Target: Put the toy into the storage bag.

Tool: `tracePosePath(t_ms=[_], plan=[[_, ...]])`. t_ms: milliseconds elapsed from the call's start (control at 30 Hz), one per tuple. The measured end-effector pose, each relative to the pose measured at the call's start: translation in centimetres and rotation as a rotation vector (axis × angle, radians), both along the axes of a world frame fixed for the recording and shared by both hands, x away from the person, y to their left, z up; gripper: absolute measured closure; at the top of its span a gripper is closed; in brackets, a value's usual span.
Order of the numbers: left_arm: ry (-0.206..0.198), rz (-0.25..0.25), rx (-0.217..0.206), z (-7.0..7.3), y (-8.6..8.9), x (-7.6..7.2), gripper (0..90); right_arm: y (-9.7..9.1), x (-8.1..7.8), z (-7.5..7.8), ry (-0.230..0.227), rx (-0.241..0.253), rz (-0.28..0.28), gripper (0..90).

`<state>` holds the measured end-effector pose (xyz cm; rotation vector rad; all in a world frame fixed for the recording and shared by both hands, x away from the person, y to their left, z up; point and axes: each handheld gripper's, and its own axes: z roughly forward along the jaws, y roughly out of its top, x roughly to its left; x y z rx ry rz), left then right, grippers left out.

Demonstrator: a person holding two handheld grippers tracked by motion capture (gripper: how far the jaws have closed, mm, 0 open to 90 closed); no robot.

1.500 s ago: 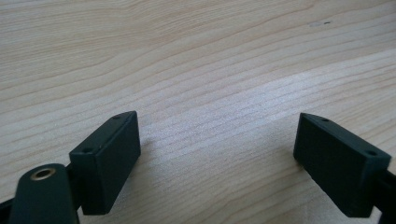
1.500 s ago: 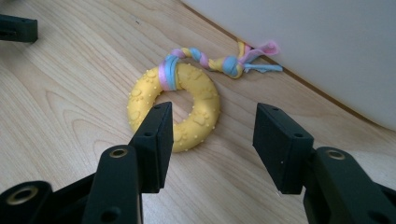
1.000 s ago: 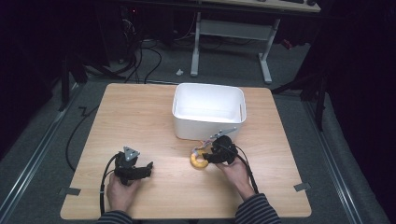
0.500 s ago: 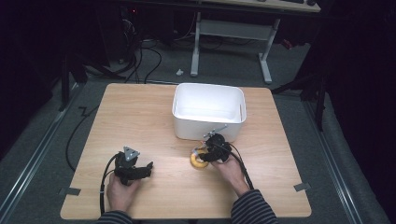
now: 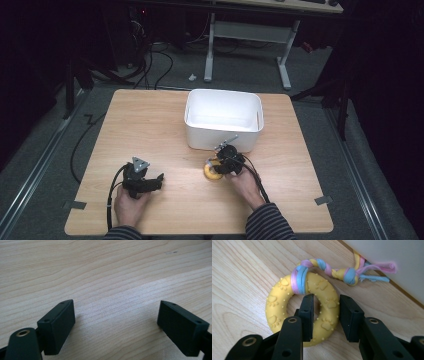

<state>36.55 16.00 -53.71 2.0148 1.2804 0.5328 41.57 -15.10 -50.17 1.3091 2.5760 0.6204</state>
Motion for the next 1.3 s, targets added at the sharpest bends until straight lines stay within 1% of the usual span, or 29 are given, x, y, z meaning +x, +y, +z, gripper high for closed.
tracePosePath(t_ms=[267, 300, 400, 500, 633, 800, 867, 933, 967, 1067, 1100, 1133, 1200, 1267, 1300], plan=[[0.001, -0.001, 0.001, 0.0, 0.0, 0.0, 14.9, -0.1, -0.1, 0.1, 0.002, 0.008, -0.009, 66.7], [0.0, 0.0, 0.001, 0.0, 0.0, 0.0, 14.9, -0.2, -0.2, 0.1, 0.0, 0.018, -0.01, 66.8], [0.0, 0.0, 0.0, 0.0, 0.0, 0.0, 14.9, -0.4, -0.3, 0.2, -0.005, 0.026, -0.006, 66.8], [0.0, 0.0, 0.001, 0.0, 0.0, 0.0, 14.9, -0.6, -0.6, 0.9, -0.018, 0.049, -0.004, 66.9], [0.0, -0.001, -0.001, 0.0, 0.0, 0.0, 14.9, -0.8, -1.1, 1.3, -0.027, 0.045, 0.009, 66.9], [0.0, 0.0, 0.0, 0.0, 0.0, 0.0, 14.9, -1.5, -1.8, 2.2, -0.045, 0.063, 0.027, 66.9], [0.0, 0.0, 0.0, 0.0, 0.0, 0.0, 14.9, -2.0, -2.1, 2.6, -0.051, 0.076, 0.025, 66.9], [0.0, 0.0, 0.0, 0.0, 0.0, 0.0, 14.9, -2.4, -2.4, 3.0, -0.057, 0.099, 0.022, 66.9], [0.0, -0.001, 0.001, 0.0, 0.0, 0.0, 14.9, -2.6, -2.6, 3.2, -0.06, 0.097, 0.019, 66.9], [0.001, -0.001, 0.001, 0.0, 0.0, 0.0, 14.9, -3.1, -3.3, 3.8, -0.077, 0.091, 0.032, 66.9], [0.001, -0.001, 0.0, 0.0, 0.0, 0.0, 14.9, -3.5, -3.7, 4.3, -0.09, 0.086, 0.038, 66.9], [0.001, -0.001, 0.001, 0.0, 0.0, 0.0, 14.9, -3.5, -3.7, 4.3, -0.09, 0.086, 0.038, 66.9], [0.001, -0.001, 0.001, 0.0, 0.0, 0.0, 14.9, -3.8, -4.0, 4.6, -0.1, 0.087, 0.042, 66.9], [0.001, -0.001, 0.0, 0.0, 0.0, 0.0, 14.9, -4.2, -4.4, 4.9, -0.106, 0.097, 0.03, 67.0], [0.001, -0.001, 0.001, 0.0, 0.0, 0.0, 14.9, -4.5, -4.7, 5.1, -0.117, 0.101, 0.038, 67.0]])
